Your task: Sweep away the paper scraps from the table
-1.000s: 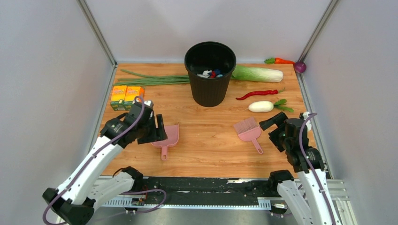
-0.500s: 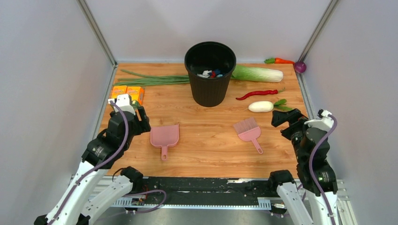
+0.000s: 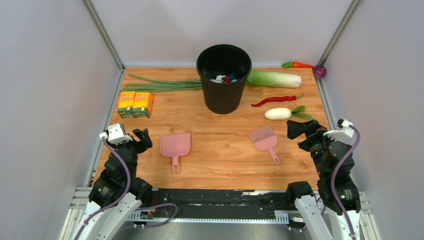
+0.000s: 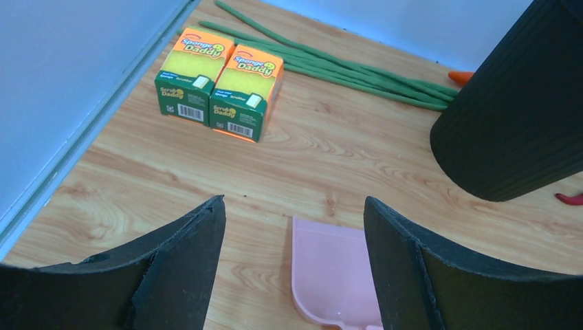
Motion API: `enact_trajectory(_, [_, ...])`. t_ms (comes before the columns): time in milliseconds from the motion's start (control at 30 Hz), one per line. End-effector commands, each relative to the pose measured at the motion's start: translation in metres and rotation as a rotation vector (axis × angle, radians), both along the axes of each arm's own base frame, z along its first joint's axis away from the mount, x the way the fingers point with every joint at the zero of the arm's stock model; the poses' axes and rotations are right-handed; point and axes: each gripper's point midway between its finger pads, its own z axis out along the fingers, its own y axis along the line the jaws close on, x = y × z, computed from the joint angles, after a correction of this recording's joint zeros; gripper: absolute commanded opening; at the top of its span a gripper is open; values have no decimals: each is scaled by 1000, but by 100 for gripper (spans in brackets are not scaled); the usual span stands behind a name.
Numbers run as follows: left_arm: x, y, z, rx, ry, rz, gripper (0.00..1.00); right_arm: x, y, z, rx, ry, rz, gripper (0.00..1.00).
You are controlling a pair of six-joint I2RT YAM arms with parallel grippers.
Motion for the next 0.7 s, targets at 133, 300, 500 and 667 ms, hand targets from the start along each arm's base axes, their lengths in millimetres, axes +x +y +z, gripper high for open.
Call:
enact_trajectory(133, [-4, 7, 2, 4, -45, 20, 82, -11, 18, -11, 102, -27, 82, 100])
enact_trajectory(300, [1, -1, -4, 35, -7, -19, 82, -12, 29, -24, 177, 27, 117, 100])
enact_trajectory(500, [3, -6, -7, 48, 7, -39, 82, -11, 23, -27, 154, 35, 87, 100])
enact_trajectory(667, [5, -9, -7, 51, 8, -58, 82, -8, 22, -29, 118, 46, 92, 100])
